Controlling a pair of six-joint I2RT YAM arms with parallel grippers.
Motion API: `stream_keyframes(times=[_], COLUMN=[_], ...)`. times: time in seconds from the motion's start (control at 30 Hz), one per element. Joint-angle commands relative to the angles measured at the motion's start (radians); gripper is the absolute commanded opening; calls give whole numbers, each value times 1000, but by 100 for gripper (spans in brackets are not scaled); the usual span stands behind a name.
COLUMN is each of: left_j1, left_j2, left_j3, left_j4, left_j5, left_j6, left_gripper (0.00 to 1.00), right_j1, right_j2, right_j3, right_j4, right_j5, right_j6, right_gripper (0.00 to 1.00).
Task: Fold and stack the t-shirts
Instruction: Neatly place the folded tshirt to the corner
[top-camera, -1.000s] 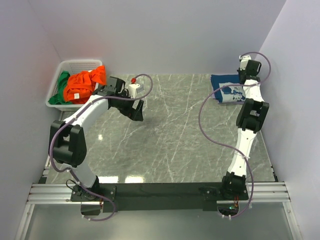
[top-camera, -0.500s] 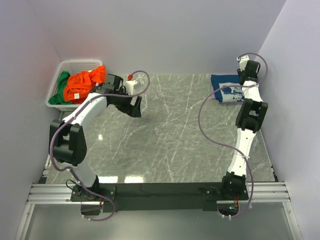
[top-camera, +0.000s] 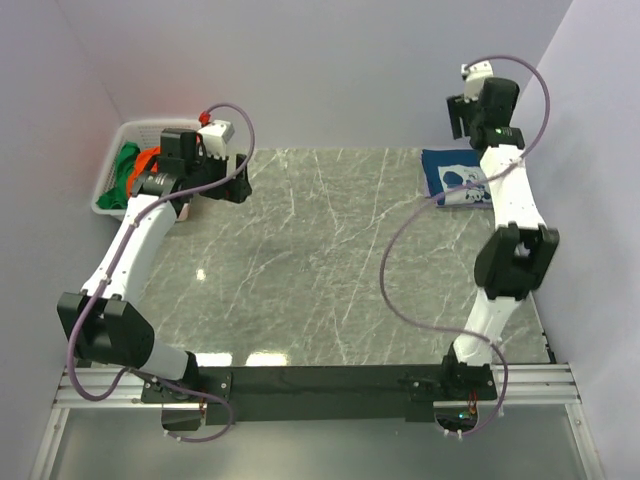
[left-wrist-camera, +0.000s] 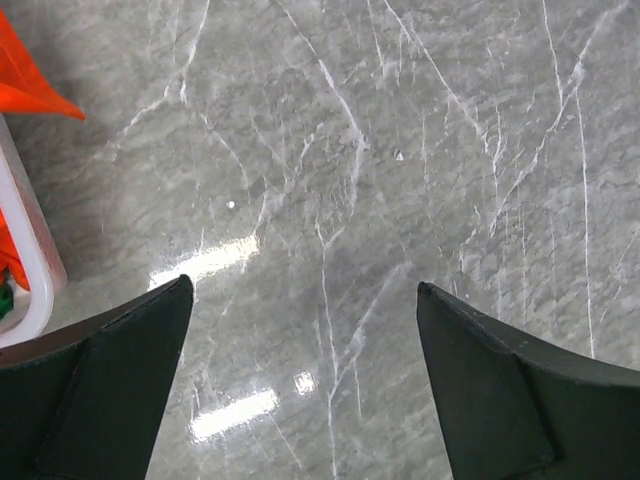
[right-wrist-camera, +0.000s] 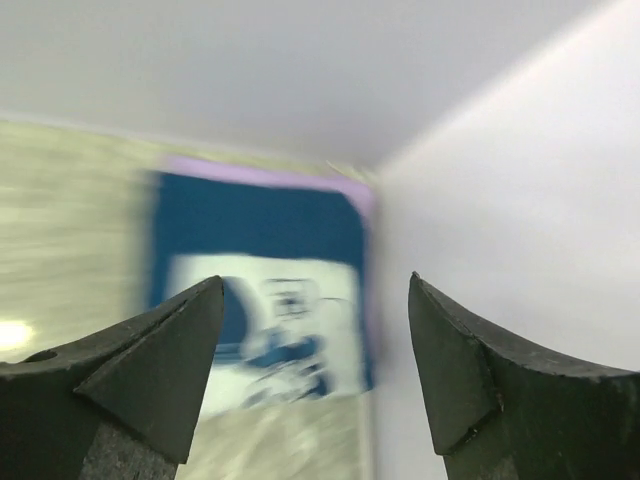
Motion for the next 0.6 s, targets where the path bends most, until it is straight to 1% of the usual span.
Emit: stream_keyframes(times=[0.0,0.03,0.07,0.1,0.13,0.17,0.2,0.23,0.27,0.3,0.33,0.37,0.4,0.43,0.5,0.57], left_j1=[2,1,1,1,1,-4,-7,-11,-22,-28,-36,-51,-59,-68,-82,-90], left_j2=[11,14,17,11,5,-16,-30,-43,-73,-89,-105,-138,-152,-168,-225,-289], left_j3=[64,72,66,55,25,0,-58,-89,-122,-189,-227,-260,-321,-351,-429,-468], left_j4=[-50,-68,-82,-88,-93,-90,-81,-76,-64,-55,-42,-35,-24,-16,2,15], left_j5=[-12,0,6,14,29,23,13,2,-15,-24,-35,-50,-58,-76,-73,-88], left_j6=[-43,-41,-46,-46,-40,-37,-35,-33,-27,-24,-24,-24,11,14,25,37], left_gripper=[99,99,99,100,99,100,99,100,99,100,99,99,99,99,99,99], right_j1=[62,73,96,108,116,121,151,162,193,210,226,242,271,283,314,316], right_j2=[-194,-221,-247,-308,-342,-417,-457,-496,-568,-605,-642,-704,-732,-758,-824,-899], right_j3=[-71,-84,-121,-147,-217,-267,-323,-432,-490,-552,-668,-725,-776,-857,-923,-1002], right_j4=[-158,-230,-260,-287,-323,-324,-318,-320,-314,-305,-280,-265,-252,-236,-228,-206], right_j5=[-116,-147,-196,-219,-251,-297,-319,-335,-360,-363,-369,-380,-389,-392,-380,-373], right_j6=[128,159,176,194,221,235,252,274,283,294,312,320,340,346,369,378], right_gripper=[81,81,81,81,82,82,82,82,83,83,83,83,84,84,84,85])
